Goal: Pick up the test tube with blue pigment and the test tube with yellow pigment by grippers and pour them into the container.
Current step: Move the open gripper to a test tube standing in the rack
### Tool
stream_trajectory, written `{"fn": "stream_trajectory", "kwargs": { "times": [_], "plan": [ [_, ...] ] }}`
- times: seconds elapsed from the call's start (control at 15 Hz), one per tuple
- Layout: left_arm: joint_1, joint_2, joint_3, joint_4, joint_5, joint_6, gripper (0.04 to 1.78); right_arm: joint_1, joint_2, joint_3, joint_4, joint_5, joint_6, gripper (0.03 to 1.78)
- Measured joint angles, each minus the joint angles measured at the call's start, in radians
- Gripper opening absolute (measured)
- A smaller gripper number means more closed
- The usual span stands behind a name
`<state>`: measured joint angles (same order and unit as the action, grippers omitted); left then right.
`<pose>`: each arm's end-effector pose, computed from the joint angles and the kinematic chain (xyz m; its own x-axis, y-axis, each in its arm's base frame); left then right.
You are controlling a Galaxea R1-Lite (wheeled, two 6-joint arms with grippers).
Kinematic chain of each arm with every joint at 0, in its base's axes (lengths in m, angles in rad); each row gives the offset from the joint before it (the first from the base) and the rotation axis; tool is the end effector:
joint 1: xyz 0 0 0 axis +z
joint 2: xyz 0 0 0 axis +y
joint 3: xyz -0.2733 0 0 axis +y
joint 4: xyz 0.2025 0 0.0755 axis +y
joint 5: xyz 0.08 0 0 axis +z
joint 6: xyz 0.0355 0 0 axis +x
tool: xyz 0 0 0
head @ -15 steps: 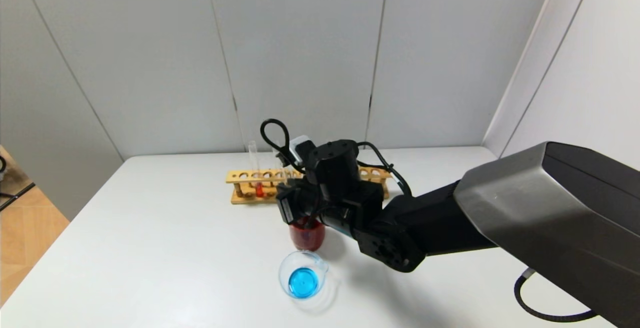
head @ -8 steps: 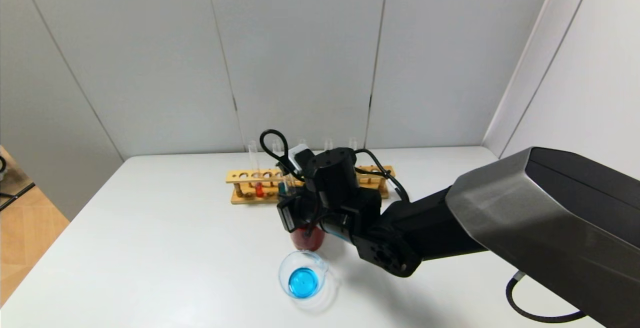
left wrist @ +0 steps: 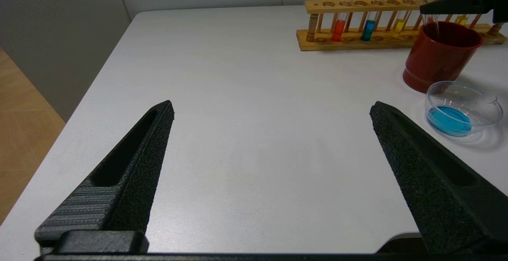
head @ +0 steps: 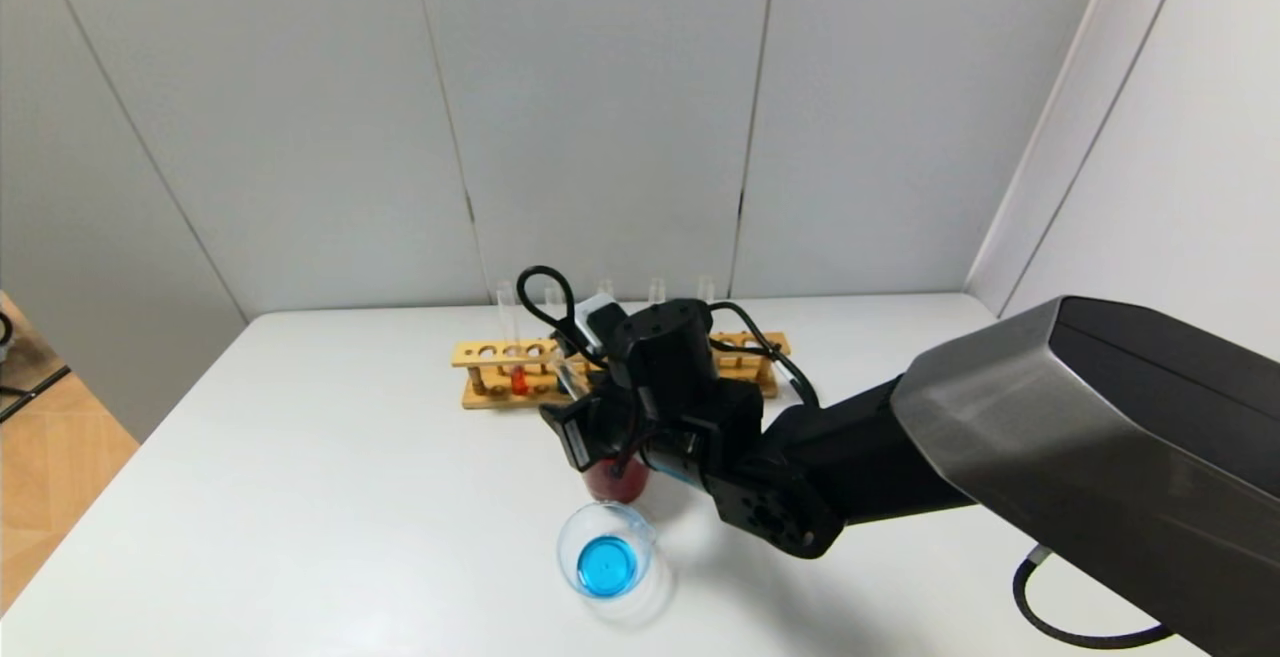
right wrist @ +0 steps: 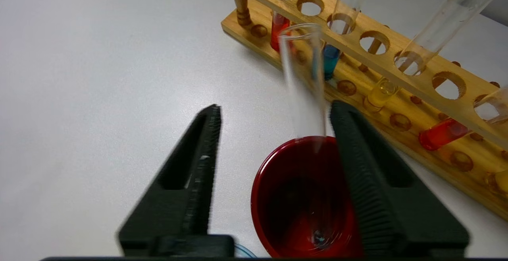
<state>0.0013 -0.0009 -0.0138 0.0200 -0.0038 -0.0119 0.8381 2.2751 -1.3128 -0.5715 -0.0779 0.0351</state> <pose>0.0436 -0.0001 0.0776 1.0000 -0.0025 -0.0053 0.0024 0.9999 -0.0119 0.3106 0.3411 0.0413 0.6744 0.6332 -0.3798 -0.6836 0.7298 0.0028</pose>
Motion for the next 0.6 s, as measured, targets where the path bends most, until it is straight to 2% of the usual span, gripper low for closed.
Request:
{"fn": "stream_trajectory", "kwargs": {
  "times": [0.13, 0.27, 0.4, 0.6],
  "plan": [
    [0.0, 0.0, 0.0, 0.0, 0.0, 0.0, 1.75, 0.0, -0.003, 0.0, -0.009, -0.001, 0.003, 1.42],
    [0.0, 0.0, 0.0, 0.0, 0.0, 0.0, 1.75, -0.001, -0.008, 0.0, -0.058, -0.004, 0.003, 1.63],
    [0.0, 0.0, 0.0, 0.0, 0.0, 0.0, 1.75, -0.004, -0.027, 0.0, -0.112, -0.014, 0.008, 1.74],
    [0.0, 0.0, 0.0, 0.0, 0.0, 0.0, 1.75, -0.018, -0.093, 0.027, -0.147, -0.027, 0.009, 1.75]
  ]
}}
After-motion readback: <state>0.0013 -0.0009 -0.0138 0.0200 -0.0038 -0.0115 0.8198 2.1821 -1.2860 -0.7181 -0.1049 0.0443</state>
